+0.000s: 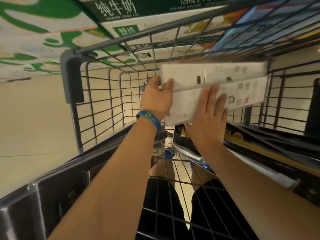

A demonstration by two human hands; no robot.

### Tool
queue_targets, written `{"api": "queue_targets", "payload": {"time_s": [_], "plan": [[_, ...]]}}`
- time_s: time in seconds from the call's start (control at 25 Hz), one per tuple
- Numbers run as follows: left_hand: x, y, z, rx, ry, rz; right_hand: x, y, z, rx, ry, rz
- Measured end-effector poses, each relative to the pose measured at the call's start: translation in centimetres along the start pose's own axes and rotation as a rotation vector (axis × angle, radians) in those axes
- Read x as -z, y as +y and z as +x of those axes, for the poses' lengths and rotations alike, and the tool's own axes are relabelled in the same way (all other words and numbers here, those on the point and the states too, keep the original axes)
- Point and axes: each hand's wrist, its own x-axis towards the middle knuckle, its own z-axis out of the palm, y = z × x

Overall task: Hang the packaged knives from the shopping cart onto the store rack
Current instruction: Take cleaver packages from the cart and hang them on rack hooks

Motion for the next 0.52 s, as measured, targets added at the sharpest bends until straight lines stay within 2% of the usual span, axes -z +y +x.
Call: {"api": "queue_targets", "payload": {"time_s": [0.12,0.2,0.32,0.4,0.52], "plan": [[2.5,2.7,-2.9,0.013,-0.019,-0.076,2.5,1.3,-0.1,-0.061,0.068,0.161],[3.8,4.5,-5.5,-0.033,-0.135,-0.099,4.6,2.5,0.6,-0.061,0.164,0.253],[5.3,7.8,-9.5,-0.145,-0.311,-0.138,8.2,3.6,1.3,0.121,0.343,0.300],[6.1,9.9,-11.9,-0.250,-0.360,-0.095,10.9,4.4,0.7,0.176,0.339,0.347],[7.9,11.4,-14.0,-0.354,-0.300,-0.016,14.5,5.2,-1.5,0.118,0.330,0.606]]}}
